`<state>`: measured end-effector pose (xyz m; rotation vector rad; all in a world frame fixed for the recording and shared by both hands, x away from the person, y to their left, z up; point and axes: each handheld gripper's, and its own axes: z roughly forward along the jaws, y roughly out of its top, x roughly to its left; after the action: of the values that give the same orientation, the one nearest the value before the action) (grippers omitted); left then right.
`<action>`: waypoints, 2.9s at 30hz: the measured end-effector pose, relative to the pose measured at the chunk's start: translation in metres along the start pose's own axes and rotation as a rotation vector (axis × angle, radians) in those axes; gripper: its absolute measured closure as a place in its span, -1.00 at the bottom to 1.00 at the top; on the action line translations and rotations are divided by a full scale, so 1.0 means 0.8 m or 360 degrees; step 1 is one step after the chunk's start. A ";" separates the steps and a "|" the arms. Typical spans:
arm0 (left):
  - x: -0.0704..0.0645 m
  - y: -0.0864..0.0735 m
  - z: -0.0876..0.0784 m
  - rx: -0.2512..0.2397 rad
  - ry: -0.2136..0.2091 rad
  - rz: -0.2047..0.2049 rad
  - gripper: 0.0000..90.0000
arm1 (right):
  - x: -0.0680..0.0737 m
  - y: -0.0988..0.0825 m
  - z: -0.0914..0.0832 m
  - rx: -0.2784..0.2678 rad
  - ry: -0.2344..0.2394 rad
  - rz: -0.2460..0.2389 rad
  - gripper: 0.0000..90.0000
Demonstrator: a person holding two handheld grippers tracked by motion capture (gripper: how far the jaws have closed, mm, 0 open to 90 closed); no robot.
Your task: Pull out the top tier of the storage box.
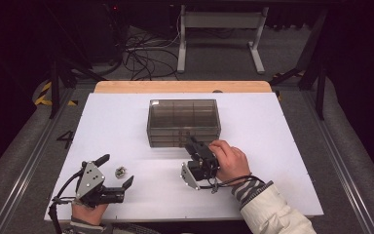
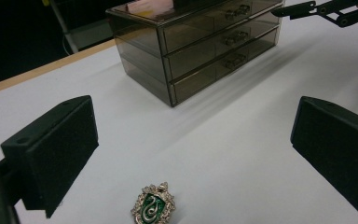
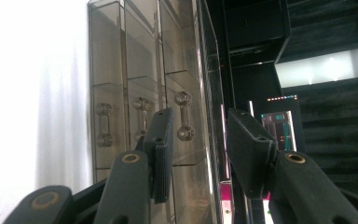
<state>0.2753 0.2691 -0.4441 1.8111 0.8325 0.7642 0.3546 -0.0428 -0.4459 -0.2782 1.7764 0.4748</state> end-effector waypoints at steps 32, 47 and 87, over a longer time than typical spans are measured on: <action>0.000 0.000 0.000 0.0005 0.0001 -0.0003 -0.97 | 0.022 -0.002 0.025 0.0142 -0.0156 -0.0141 0.52; 0.000 0.000 0.000 0.0006 0.0003 0.0004 -0.97 | 0.030 0.001 0.042 0.0205 -0.0160 -0.0160 0.64; 0.000 0.000 0.002 0.0018 -0.0004 0.0006 -0.97 | 0.034 0.015 0.021 0.0181 -0.0134 -0.0162 0.74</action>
<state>0.2761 0.2684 -0.4446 1.8238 0.8333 0.7613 0.3576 -0.0230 -0.4733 -0.2639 1.6916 0.3071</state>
